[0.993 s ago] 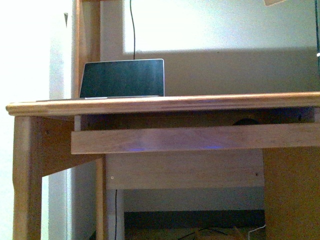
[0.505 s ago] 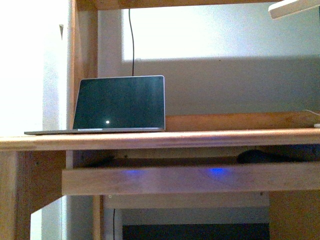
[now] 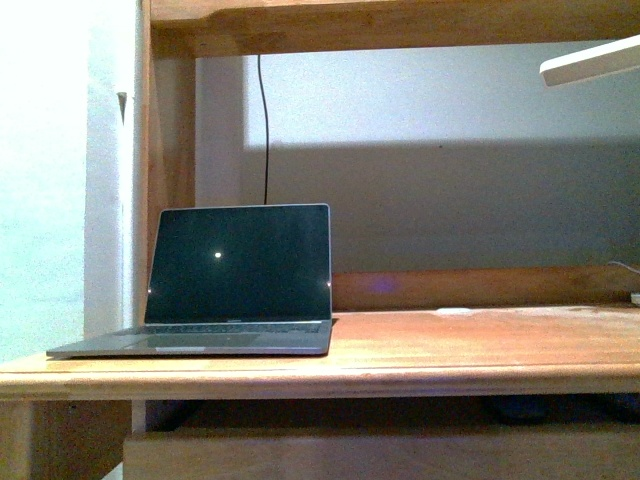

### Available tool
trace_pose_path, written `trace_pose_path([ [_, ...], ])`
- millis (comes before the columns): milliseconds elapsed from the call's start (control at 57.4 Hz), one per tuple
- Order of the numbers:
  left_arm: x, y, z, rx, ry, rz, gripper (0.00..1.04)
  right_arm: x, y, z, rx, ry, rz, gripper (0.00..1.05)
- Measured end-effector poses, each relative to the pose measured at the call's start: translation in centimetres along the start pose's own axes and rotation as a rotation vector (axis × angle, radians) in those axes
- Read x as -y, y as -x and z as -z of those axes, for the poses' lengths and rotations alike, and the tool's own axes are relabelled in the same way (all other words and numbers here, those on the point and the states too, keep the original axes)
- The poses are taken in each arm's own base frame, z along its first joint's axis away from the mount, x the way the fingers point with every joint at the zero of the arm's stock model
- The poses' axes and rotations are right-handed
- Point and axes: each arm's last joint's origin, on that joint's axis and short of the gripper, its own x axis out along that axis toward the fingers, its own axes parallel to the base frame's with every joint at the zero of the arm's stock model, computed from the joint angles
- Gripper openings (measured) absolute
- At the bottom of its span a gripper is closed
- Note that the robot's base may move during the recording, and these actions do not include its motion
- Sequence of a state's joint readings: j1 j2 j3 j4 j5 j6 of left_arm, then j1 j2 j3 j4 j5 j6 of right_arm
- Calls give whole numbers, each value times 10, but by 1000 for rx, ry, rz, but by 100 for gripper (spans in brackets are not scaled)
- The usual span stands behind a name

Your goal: Place mouse

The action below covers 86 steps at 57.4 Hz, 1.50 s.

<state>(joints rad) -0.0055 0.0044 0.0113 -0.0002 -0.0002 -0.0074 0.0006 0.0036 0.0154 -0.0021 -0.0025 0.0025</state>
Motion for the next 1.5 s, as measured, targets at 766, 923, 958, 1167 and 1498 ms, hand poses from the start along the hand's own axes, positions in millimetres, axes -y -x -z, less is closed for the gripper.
trace_pose_path([
  [766,-25,-181,22,-23,-1142,324,97,0,0,0,0,0,-1,97],
  [923,-7,-211,23,104,-1329,383,97,0,0,0,0,0,0,97],
  [958,-2,-219,22,133,-1358,389,97,0,0,0,0,0,-1,97],
  [1167,18,-247,23,246,-1460,442,97,0,0,0,0,0,0,97],
  [1498,27,-287,33,263,-1486,506,97,0,0,0,0,0,-1,97],
])
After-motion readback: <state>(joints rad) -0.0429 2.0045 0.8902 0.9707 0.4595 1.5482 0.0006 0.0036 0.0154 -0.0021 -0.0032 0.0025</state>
